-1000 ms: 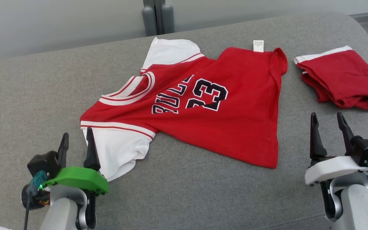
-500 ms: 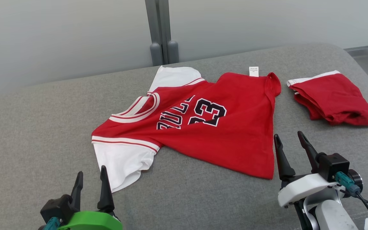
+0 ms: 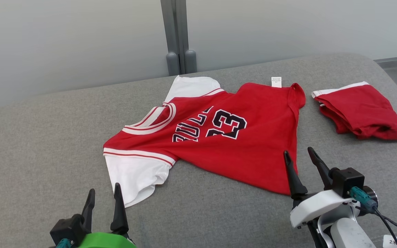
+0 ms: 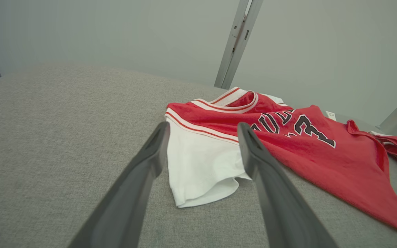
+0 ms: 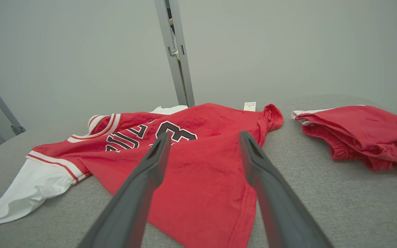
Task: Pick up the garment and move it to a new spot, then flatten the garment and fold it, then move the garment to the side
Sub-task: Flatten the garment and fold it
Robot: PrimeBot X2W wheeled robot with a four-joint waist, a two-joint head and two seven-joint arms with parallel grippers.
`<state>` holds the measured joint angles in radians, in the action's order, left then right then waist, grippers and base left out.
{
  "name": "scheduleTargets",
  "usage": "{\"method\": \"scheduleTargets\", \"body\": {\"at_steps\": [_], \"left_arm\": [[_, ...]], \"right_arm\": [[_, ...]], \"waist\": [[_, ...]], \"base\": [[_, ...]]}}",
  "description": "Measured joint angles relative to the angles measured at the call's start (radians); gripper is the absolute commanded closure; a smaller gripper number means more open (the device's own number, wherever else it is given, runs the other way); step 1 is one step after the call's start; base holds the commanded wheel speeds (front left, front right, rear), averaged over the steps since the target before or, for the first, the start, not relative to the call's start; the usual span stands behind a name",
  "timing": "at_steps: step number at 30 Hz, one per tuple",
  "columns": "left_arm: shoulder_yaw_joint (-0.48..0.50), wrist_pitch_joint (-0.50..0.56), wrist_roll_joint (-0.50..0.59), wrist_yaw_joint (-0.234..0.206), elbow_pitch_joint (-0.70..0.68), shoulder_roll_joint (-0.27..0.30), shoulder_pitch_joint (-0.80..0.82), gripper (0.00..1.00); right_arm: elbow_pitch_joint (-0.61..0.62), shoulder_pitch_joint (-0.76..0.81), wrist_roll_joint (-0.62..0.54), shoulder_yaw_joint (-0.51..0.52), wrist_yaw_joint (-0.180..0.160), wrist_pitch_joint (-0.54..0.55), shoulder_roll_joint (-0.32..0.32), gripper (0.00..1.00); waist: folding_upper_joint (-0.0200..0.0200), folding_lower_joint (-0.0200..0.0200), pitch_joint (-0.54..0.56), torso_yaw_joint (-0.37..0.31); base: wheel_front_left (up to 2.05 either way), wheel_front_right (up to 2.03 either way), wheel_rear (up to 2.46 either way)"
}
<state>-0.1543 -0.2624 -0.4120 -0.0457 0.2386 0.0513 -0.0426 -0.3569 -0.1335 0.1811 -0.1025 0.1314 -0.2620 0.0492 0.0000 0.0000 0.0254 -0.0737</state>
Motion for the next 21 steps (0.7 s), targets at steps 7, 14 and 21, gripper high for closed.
{"method": "scheduleTargets", "body": {"at_steps": [7, 14, 21], "left_arm": [[-0.002, 0.000, 0.001, -0.003, 0.000, -0.001, -0.007, 0.00], [-0.004, 0.000, 0.001, -0.005, 0.015, -0.001, -0.007, 0.00], [-0.010, 0.116, -0.009, -0.023, 0.152, 0.010, 0.063, 0.00]], "right_arm": [[-0.005, -0.002, 0.002, -0.008, 0.000, 0.000, 0.000, 0.00], [-0.017, -0.004, 0.000, -0.005, 0.000, 0.000, 0.000, 0.00], [-0.079, -0.003, -0.007, -0.016, 0.000, 0.000, 0.000, 0.00]], "waist": [[0.0000, 0.0000, -0.001, 0.002], [0.0000, 0.0000, -0.010, 0.001], [0.0000, 0.0000, -0.032, 0.004]], "base": [[0.00, 0.00, 0.00], [0.00, 0.00, 0.00], [0.00, 0.00, 0.00]]}}
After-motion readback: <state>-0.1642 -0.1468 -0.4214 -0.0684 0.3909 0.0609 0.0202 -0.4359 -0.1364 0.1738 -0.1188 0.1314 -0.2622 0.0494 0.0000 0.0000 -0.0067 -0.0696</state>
